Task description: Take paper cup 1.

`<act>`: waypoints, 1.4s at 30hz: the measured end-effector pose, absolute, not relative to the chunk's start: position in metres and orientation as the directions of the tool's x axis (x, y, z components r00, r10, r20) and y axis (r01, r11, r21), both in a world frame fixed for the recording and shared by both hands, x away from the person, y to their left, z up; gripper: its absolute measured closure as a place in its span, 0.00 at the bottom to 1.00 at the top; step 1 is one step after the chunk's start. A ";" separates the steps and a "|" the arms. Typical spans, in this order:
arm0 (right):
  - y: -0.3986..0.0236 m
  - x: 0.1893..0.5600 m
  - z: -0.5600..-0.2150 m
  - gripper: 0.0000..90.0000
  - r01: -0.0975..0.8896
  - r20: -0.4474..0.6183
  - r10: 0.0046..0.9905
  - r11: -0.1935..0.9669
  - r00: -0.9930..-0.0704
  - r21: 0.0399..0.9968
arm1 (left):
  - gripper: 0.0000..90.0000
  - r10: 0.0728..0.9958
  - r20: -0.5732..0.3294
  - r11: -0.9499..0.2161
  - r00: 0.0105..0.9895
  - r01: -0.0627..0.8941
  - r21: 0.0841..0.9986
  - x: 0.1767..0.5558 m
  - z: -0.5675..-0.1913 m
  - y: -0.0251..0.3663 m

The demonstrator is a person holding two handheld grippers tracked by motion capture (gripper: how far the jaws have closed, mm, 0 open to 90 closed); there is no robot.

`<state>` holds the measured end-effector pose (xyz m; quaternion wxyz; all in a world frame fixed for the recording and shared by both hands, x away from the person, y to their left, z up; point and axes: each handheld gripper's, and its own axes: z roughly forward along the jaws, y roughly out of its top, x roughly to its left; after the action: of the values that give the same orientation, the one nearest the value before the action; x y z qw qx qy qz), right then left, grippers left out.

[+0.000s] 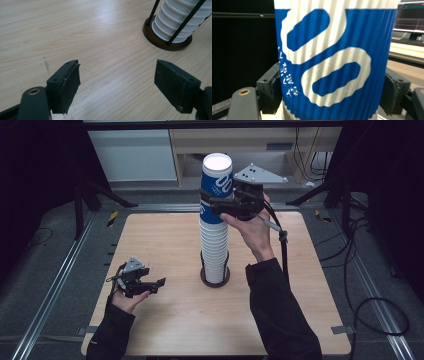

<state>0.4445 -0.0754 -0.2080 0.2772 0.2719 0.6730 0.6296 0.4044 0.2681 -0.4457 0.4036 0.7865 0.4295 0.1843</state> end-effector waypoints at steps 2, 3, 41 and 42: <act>-0.076 0.443 -0.205 0.23 0.008 -0.037 0.715 0.059 -0.698 0.998 | 0.22 0.824 -0.057 -0.307 0.564 0.527 0.793 0.404 -0.446 0.268; -0.078 0.441 -0.202 0.23 -0.006 -0.040 0.719 0.050 -0.694 0.999 | 0.22 0.822 -0.056 -0.309 0.567 0.525 0.793 0.404 -0.445 0.268; -0.185 0.398 -0.267 0.24 0.055 -0.076 0.785 0.139 -0.615 0.989 | 0.23 0.812 -0.049 -0.318 0.582 0.511 0.798 0.400 -0.441 0.265; -0.185 0.398 -0.267 0.24 0.055 -0.076 0.785 0.139 -0.615 0.989 | 0.23 0.812 -0.049 -0.318 0.582 0.511 0.798 0.400 -0.441 0.265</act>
<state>0.3980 -0.1849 -0.2667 0.3142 0.3058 0.6861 0.5805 0.3998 0.2651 -0.4409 0.4074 0.7907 0.4182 0.1844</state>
